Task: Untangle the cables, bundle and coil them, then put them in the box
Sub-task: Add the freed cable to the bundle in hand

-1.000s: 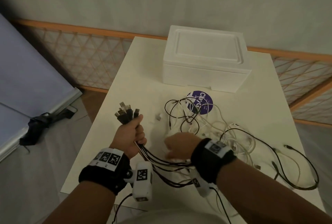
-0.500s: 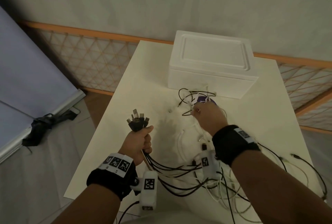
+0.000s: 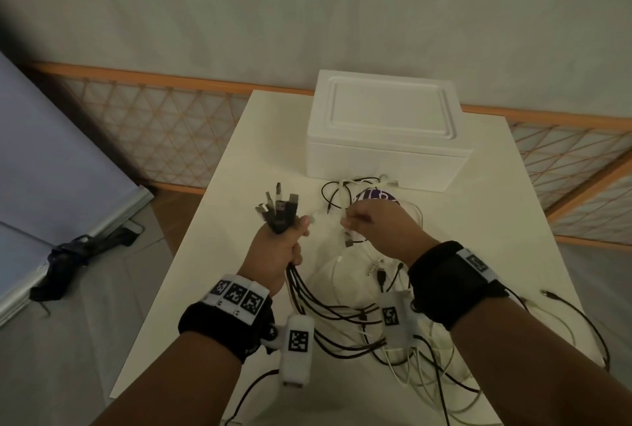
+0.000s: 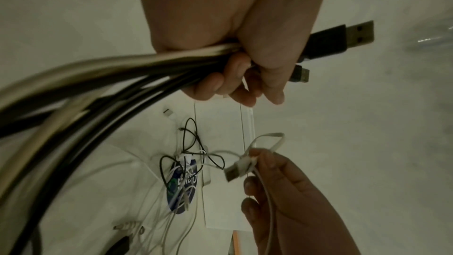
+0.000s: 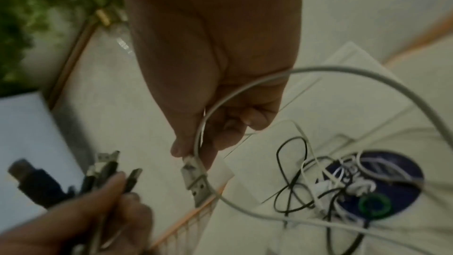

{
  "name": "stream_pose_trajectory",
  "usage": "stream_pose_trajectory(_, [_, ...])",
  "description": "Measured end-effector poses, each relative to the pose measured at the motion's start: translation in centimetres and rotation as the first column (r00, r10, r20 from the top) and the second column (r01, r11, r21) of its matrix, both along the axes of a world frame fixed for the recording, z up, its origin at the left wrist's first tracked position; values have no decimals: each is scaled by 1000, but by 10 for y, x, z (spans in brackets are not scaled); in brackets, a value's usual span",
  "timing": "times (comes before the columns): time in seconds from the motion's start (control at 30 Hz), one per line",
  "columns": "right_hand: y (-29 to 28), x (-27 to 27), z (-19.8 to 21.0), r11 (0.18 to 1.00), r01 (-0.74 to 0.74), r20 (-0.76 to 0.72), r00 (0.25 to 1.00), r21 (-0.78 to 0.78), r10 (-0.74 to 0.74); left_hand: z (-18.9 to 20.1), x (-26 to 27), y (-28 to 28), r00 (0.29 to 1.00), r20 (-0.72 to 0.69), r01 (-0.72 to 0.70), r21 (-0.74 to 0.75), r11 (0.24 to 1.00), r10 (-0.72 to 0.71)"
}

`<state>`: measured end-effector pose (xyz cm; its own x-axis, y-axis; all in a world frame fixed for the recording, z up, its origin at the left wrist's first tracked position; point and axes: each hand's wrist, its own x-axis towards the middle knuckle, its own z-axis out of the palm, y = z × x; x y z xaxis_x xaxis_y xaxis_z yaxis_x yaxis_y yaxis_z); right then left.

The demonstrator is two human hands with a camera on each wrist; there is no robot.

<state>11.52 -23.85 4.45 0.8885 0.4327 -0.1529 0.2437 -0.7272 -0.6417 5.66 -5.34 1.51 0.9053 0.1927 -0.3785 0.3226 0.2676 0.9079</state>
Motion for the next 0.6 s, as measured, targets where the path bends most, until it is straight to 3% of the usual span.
stream_pose_trajectory(0.1, [8,-3,6,994,69,-41,997,90,-65,1,3,-7,998,63,13,69,998,-17])
stream_pose_trajectory(0.17, [11,-5,9,997,59,87,995,-57,-54,2,3,-10,994,103,-31,80,996,23])
stream_pose_trajectory(0.27, [14,-11,16,948,38,375,923,-315,88,5,1,-13,984,157,-100,62,993,89])
stream_pose_trajectory(0.4, [13,-18,28,902,-117,281,927,-416,249,11,-3,-15,973,219,-88,82,993,68])
stream_pose_trajectory(0.5, [18,-20,34,832,-242,268,870,-498,414,10,-4,-17,981,193,17,111,994,-38])
stream_pose_trajectory(0.57, [24,-22,41,854,-292,317,837,-430,446,12,-6,-19,981,157,81,207,975,-115])
stream_pose_trajectory(0.6, [26,-23,46,894,-289,318,860,-344,400,13,-7,-21,979,140,109,259,960,-149])
